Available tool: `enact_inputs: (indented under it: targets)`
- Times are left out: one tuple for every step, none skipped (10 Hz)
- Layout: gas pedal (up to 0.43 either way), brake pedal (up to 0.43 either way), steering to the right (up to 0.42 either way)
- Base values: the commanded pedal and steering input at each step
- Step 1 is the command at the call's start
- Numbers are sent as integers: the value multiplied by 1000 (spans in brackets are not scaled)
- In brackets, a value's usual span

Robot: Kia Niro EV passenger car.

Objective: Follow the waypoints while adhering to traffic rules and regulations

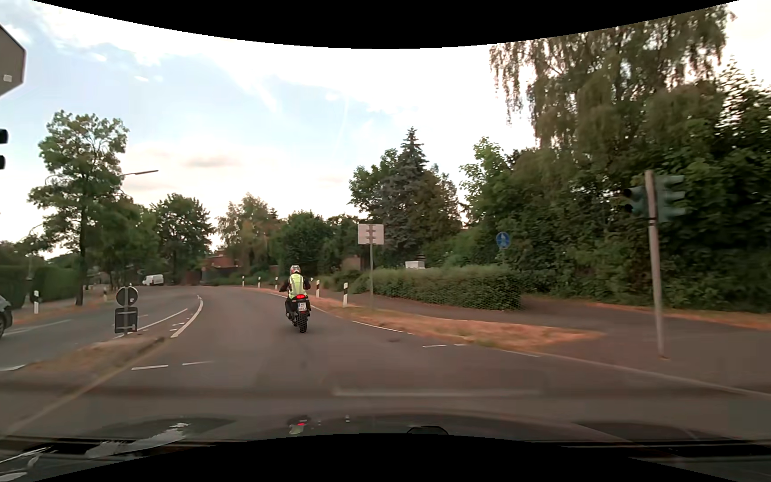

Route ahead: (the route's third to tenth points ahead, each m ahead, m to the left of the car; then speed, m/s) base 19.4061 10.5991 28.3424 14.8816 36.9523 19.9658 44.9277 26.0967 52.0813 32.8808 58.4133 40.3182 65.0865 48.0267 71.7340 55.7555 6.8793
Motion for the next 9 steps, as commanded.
enact_inputs:
  targets:
    - [228,0,-215]
    - [228,0,-206]
    - [228,0,-192]
    - [228,0,-175]
    - [228,0,-150]
    - [228,0,-126]
    - [228,0,-106]
    - [228,0,-95]
    - [228,0,-85]
